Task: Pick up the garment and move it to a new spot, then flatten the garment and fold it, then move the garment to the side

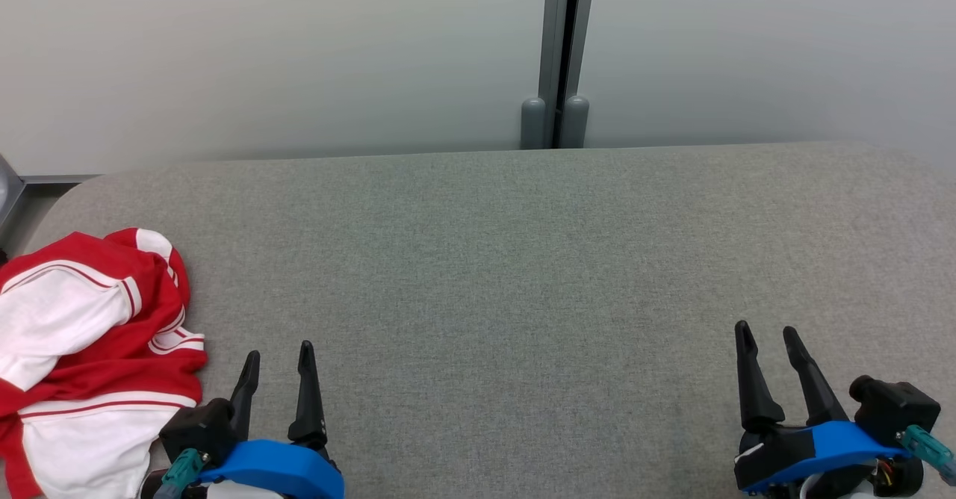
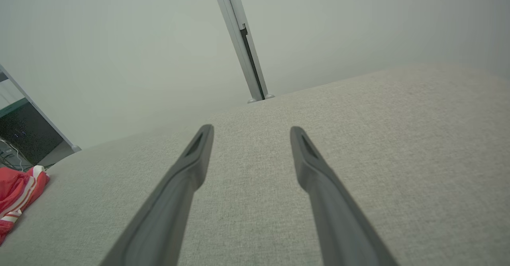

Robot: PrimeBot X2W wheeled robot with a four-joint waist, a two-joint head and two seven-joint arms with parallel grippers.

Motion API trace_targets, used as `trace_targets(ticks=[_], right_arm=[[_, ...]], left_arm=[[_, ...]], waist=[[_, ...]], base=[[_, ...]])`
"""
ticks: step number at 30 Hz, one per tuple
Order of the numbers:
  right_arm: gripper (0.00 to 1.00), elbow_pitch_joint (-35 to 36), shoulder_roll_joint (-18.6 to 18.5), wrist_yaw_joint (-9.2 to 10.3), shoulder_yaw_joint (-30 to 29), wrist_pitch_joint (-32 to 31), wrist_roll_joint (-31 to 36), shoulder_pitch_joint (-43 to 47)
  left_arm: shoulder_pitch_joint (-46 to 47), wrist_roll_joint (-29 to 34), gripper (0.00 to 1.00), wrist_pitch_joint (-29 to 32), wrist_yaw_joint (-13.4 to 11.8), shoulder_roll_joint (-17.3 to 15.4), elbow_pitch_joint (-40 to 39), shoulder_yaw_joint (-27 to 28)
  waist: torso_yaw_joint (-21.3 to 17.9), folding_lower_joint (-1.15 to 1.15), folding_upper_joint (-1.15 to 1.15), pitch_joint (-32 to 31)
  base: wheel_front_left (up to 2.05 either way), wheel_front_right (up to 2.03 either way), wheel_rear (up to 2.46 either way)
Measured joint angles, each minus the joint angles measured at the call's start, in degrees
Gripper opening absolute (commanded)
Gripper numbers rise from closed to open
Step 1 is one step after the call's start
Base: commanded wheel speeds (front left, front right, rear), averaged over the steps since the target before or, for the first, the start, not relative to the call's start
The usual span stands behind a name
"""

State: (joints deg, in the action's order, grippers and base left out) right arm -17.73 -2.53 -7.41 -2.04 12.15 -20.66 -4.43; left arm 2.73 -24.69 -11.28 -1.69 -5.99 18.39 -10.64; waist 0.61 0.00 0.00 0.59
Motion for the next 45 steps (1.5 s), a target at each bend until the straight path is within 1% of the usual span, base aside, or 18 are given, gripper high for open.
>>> trace_targets(ticks=[10, 27, 45], right_arm=[[1.00, -0.8, -0.1, 0.00, -0.2, 0.1, 4.7, 0.0], [1.00, -1.2, -0.1, -0.07, -0.7, 0.3, 11.7, 0.0], [1.00, -0.9, -0.1, -0.07, -1.4, -0.2, 13.1, -0.1]], left_arm=[[-0.3, 2.9, 1.00, 0.0, -0.4, -0.6, 0.2, -1.2], [-0.6, 7.7, 1.00, -1.0, -1.9, -1.1, -0.2, -2.9], [-0.2, 6.0, 1.00, -0.9, -2.5, -1.4, -0.6, -2.7]], waist=[[0.2, 0.00, 0.00, -0.3], [0.3, 0.00, 0.00, 0.3], [0.3, 0.00, 0.00, 0.5]], base=[[0.00, 0.00, 0.00], [0.00, 0.00, 0.00], [0.00, 0.00, 0.00]])
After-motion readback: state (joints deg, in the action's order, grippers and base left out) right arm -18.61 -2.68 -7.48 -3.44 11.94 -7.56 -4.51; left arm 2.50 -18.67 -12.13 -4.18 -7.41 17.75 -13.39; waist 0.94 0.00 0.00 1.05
